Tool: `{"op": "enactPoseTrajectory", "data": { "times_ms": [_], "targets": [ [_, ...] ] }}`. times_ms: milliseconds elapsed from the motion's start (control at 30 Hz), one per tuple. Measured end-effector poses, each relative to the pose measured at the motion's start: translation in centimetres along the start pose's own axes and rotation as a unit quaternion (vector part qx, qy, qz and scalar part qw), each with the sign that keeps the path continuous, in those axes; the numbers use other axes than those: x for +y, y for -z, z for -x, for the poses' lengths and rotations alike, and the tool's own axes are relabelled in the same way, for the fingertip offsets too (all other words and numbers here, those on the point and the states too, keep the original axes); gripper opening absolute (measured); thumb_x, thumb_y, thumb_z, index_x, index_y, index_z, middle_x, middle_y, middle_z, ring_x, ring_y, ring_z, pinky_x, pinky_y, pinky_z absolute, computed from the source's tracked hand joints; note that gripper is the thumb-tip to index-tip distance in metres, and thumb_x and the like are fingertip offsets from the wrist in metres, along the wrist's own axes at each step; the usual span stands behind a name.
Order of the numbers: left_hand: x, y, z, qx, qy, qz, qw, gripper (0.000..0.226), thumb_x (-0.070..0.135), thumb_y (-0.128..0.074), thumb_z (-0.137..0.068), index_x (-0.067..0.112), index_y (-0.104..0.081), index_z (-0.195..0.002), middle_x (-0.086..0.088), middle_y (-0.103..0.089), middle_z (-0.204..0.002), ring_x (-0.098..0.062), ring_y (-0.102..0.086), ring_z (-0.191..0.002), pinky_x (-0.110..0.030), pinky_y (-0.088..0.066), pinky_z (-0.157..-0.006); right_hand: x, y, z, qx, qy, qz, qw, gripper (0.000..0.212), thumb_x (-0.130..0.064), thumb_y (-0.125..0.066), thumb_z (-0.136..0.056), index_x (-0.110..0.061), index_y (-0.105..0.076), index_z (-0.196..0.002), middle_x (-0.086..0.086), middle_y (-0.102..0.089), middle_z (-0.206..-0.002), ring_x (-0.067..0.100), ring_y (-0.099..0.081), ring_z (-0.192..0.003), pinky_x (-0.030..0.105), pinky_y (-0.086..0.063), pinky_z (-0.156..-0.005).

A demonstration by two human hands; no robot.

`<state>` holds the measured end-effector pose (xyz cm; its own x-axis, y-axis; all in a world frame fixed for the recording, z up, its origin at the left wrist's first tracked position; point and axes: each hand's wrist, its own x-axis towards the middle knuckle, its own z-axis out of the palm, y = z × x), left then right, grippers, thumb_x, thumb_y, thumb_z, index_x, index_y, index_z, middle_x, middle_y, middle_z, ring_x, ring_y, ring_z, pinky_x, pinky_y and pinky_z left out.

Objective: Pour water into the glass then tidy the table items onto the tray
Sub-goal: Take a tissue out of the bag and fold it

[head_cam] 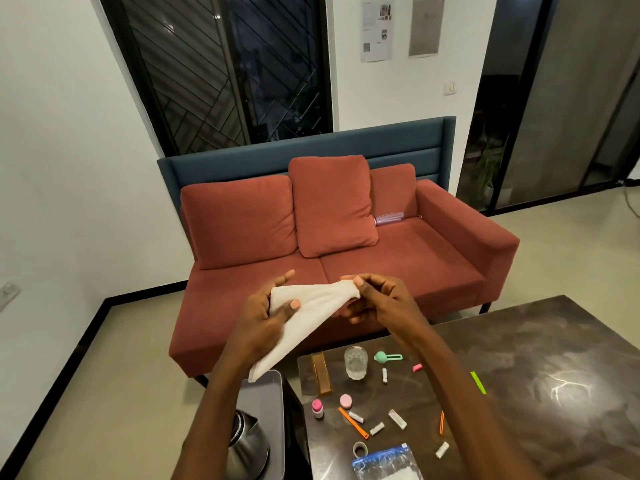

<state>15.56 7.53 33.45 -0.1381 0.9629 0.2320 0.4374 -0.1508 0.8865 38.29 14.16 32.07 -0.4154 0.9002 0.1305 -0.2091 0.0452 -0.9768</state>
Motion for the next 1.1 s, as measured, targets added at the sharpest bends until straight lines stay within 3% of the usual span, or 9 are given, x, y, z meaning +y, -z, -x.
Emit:
{"op": "enactPoseTrajectory", "data": {
  "times_ms": [167, 300, 400, 500, 667, 800, 1000, 1100],
  "targets": [
    [0.0, 0.1, -0.7, 0.050, 0.025, 0.049, 0.997, 0.047, 0.016, -0.063, -0.093, 0.026, -0.052, -0.137, 0.008, -0.067, -0.112, -0.006, -0.070, -0.077, -0.014, -0.050, -0.054, -0.5, 0.6, -1.1, 0.063, 0.062, 0.012, 0.996, 0.022, -0.017, -0.058, -0.097, -0.008, -0.066, -0.116, 0.010, -0.074, -0.104, 0.017, -0.071, -0.081, 0.027, -0.060, -0.061],
    [0.0, -0.1, -1.4, 0.074, 0.040, 0.070, 0.994, 0.049, 0.021, -0.063, -0.091, 0.025, -0.050, -0.139, -0.002, -0.065, -0.122, -0.014, -0.069, -0.078, -0.017, -0.051, -0.052, -0.8, 0.8, -1.5, 0.060, 0.119, 0.014, 0.991, 0.033, -0.020, -0.077, -0.079, -0.007, -0.068, -0.108, 0.008, -0.073, -0.104, 0.018, -0.071, -0.090, 0.027, -0.059, -0.065],
    [0.0, -0.7, -1.6, 0.065, 0.046, 0.077, 0.994, 0.049, 0.023, -0.064, -0.091, 0.028, -0.051, -0.138, 0.002, -0.066, -0.121, -0.016, -0.071, -0.077, -0.018, -0.051, -0.051, -1.3, 0.8, -1.9, 0.049, 0.137, 0.023, 0.989, 0.030, -0.027, -0.079, -0.073, -0.013, -0.073, -0.098, 0.004, -0.076, -0.096, 0.015, -0.070, -0.085, 0.026, -0.058, -0.066],
    [0.0, -1.5, -1.7, 0.052, 0.049, 0.083, 0.994, 0.048, 0.023, -0.065, -0.090, 0.029, -0.053, -0.136, 0.003, -0.068, -0.118, -0.013, -0.072, -0.076, -0.018, -0.050, -0.051, -1.5, 0.8, -2.4, 0.040, 0.145, 0.015, 0.989, 0.023, -0.026, -0.078, -0.073, -0.014, -0.075, -0.093, 0.003, -0.076, -0.089, 0.011, -0.067, -0.077, 0.023, -0.056, -0.062],
    [0.0, -2.5, -1.6, 0.035, 0.051, 0.117, 0.991, 0.050, 0.027, -0.066, -0.085, 0.027, -0.054, -0.134, -0.002, -0.071, -0.115, -0.007, -0.069, -0.075, -0.017, -0.050, -0.055, -1.8, 1.8, -2.9, 0.008, 0.132, 0.014, 0.991, 0.026, -0.020, -0.079, -0.076, -0.016, -0.075, -0.101, 0.005, -0.076, -0.094, 0.014, -0.066, -0.079, 0.023, -0.055, -0.063],
    [0.3, -2.9, -1.5, 0.007, 0.070, 0.150, 0.986, 0.056, 0.033, -0.066, -0.081, 0.028, -0.054, -0.135, -0.006, -0.072, -0.109, -0.008, -0.067, -0.066, -0.018, -0.049, -0.050, -2.0, 2.7, -3.0, -0.027, 0.138, 0.028, 0.990, 0.025, -0.018, -0.079, -0.078, -0.027, -0.077, -0.101, 0.004, -0.076, -0.096, 0.012, -0.066, -0.082, 0.020, -0.055, -0.068],
    [0.9, -3.3, -1.5, -0.048, 0.102, 0.180, 0.977, 0.051, 0.022, -0.062, -0.087, 0.027, -0.051, -0.136, -0.010, -0.073, -0.105, -0.015, -0.065, -0.063, -0.019, -0.050, -0.047, -2.6, 3.2, -3.6, -0.050, 0.157, 0.029, 0.986, 0.023, -0.005, -0.071, -0.086, -0.022, -0.077, -0.100, 0.002, -0.076, -0.099, 0.007, -0.067, -0.087, 0.016, -0.052, -0.072],
    [1.3, -3.5, -1.3, -0.054, 0.106, 0.180, 0.976, 0.048, 0.014, -0.058, -0.092, 0.024, -0.050, -0.138, -0.009, -0.074, -0.097, -0.013, -0.064, -0.061, -0.017, -0.049, -0.047, -2.8, 3.3, -4.0, -0.035, 0.163, 0.088, 0.982, 0.025, -0.002, -0.067, -0.089, -0.023, -0.075, -0.100, -0.003, -0.075, -0.096, 0.008, -0.065, -0.085, 0.018, -0.052, -0.071]
  ]
}}
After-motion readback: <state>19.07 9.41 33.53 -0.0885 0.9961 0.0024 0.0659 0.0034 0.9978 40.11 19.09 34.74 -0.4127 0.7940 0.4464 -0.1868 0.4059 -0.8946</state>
